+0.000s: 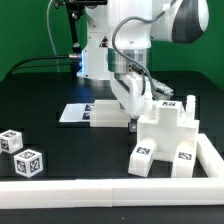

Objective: Assemble chair

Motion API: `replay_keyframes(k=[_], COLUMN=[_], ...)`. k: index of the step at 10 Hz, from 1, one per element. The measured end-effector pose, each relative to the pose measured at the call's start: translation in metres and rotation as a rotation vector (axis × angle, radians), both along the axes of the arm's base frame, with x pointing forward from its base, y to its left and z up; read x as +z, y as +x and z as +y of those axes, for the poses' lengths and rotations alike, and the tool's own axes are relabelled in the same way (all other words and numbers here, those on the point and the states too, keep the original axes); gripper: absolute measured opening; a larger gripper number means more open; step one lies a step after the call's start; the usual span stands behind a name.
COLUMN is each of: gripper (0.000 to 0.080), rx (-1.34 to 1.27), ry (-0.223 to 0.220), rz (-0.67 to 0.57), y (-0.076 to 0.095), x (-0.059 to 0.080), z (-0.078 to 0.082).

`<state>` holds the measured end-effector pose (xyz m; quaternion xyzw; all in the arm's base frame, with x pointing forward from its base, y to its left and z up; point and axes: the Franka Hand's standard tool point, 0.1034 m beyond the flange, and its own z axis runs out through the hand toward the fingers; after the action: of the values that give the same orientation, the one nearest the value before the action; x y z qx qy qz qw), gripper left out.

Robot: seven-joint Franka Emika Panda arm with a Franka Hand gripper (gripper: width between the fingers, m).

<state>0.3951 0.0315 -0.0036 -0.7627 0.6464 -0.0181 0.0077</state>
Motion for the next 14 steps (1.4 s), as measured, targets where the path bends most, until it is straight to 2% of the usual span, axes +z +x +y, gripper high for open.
replay_keyframes(k=[1, 2, 3, 4, 6, 9, 11, 14], gripper=[0.0561, 0.0424, 0.0424, 0.028, 0.0281, 0.0281, 0.0281, 0.0282], rx=[0.0, -0.001, -0.002, -0.002, 0.015, 0.234, 0.434, 0.661], ry=[0.0, -0.001, -0.001, -0.003, -0.004, 0.009, 0.003, -0.015], rz=[0.0, 0.0, 0.0, -0.001, -0.002, -0.042, -0.056, -0.034], y=[0.0, 0.0, 0.0, 0.0, 0.001, 0.019, 0.023, 0.02], x=[0.0, 0.0, 0.0, 0.0, 0.001, 0.023, 0.033, 0.028], z=[0.0, -0.001, -0.001, -0.002, -0.004, -0.027, -0.037, -0.035])
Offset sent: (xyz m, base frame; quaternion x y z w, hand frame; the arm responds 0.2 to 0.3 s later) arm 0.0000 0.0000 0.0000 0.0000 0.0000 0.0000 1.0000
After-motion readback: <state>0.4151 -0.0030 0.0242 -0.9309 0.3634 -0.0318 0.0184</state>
